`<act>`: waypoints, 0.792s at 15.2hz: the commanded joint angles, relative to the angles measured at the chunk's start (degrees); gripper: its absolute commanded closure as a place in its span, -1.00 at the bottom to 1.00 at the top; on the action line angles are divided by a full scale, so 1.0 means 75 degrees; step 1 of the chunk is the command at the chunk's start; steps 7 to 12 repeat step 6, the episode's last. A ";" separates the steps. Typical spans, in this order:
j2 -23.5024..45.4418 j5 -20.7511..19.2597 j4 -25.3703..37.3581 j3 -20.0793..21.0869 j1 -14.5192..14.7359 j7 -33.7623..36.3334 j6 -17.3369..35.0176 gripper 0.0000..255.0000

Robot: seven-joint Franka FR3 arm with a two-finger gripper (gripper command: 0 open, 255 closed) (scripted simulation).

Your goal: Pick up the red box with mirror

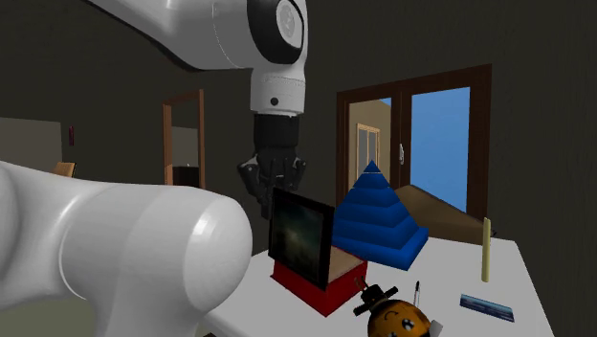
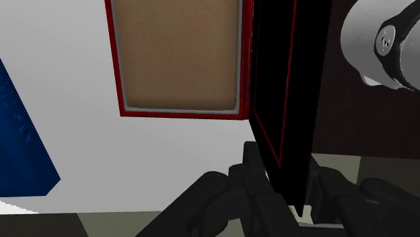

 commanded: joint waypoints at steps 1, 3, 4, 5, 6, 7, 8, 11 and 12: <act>0.0054 0.0049 0.0211 0.0051 0.0040 0.0008 -0.0139 1.00; 0.0126 0.0109 0.0438 0.0110 0.0087 0.0025 -0.0289 1.00; 0.0164 0.0138 0.0552 0.0139 0.0110 0.0034 -0.0363 1.00; 0.0170 0.0143 0.0569 0.0143 0.0113 0.0035 -0.0374 1.00; 0.0170 0.0143 0.0569 0.0143 0.0113 0.0035 -0.0374 1.00; 0.0170 0.0143 0.0569 0.0143 0.0113 0.0035 -0.0374 1.00; 0.0170 0.0143 0.0569 0.0143 0.0113 0.0035 -0.0374 1.00; 0.0170 0.0143 0.0569 0.0143 0.0113 0.0035 -0.0374 1.00; 0.0170 0.0143 0.0569 0.0143 0.0113 0.0035 -0.0374 1.00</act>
